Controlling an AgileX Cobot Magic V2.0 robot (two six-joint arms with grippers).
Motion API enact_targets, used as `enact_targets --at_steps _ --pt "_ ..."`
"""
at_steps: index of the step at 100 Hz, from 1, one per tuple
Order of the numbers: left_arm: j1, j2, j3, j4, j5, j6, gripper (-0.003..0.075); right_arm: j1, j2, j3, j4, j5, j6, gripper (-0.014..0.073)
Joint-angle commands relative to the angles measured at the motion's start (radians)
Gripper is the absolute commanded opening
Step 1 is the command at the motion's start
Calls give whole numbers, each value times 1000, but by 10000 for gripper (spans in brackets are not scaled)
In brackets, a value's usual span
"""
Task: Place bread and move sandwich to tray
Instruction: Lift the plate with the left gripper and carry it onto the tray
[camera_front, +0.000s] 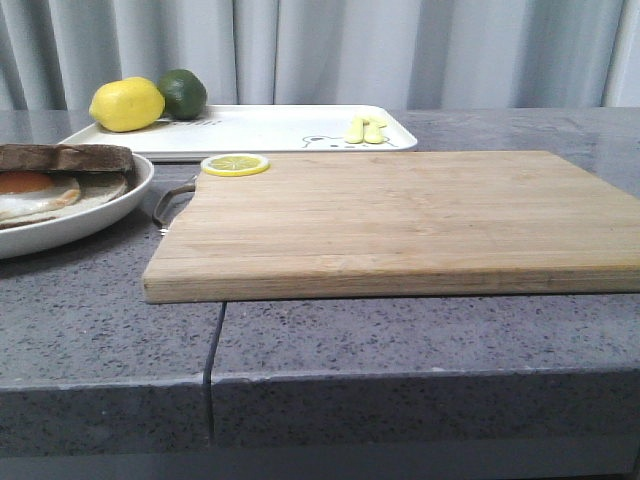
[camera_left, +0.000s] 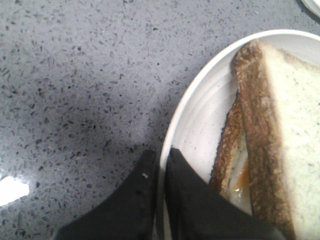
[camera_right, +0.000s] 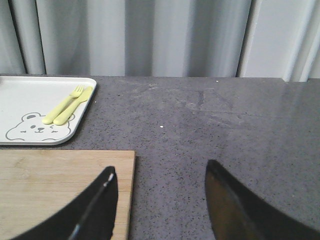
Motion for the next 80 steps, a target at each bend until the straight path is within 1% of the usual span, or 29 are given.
enact_targets --at_steps 1,30,49,80 --pt "3 -21 -29 -24 -36 -3 -19 -6 -1 -26 -10 -75 1 405" --pt "3 -23 -29 -123 -55 -3 -19 -6 -1 -26 -10 -75 1 405" --pt "3 -41 -29 -188 -51 20 -19 -6 -1 -26 -10 -75 1 405" --pt "3 -147 -29 -332 -52 108 -19 -6 -1 -26 -10 -76 1 405"
